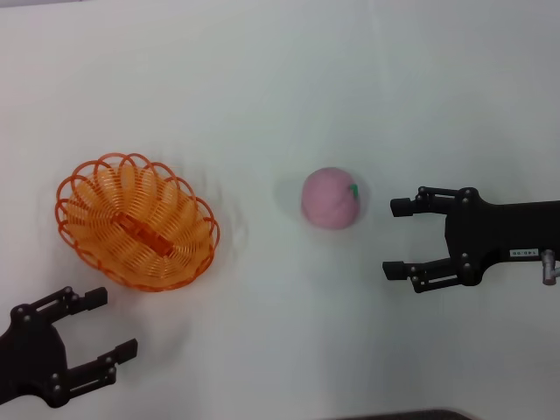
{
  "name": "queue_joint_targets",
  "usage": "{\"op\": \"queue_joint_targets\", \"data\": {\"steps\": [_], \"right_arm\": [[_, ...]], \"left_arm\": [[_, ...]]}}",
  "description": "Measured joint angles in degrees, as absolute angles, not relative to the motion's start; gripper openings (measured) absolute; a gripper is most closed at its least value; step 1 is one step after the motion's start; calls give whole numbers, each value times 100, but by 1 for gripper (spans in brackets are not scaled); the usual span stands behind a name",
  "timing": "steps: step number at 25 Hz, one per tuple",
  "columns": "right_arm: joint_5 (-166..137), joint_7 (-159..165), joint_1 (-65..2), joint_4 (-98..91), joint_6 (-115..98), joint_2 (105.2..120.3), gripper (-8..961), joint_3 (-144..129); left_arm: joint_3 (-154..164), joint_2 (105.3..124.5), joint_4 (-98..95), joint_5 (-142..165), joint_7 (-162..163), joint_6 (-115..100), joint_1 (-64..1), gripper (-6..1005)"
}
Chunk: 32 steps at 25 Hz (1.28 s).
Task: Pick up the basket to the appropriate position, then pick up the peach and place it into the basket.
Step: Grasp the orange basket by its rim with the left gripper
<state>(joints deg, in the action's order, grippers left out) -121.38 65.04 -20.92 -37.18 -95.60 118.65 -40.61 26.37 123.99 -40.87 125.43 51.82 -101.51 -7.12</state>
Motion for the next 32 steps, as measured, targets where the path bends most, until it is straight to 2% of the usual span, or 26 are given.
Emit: {"op": "queue_joint_targets", "data": {"steps": [24, 32], "right_arm": [[-12138, 6550, -2085, -3718, -9516, 11886, 955, -4042], [-12138, 6752, -2122, -3718, -9532, 11864, 955, -4038]], "left_arm": [[2513, 12402, -4009, 12211, 5858, -10212, -765, 765], [2329, 12130, -4028, 12159, 8987, -10256, -1314, 765]]}}
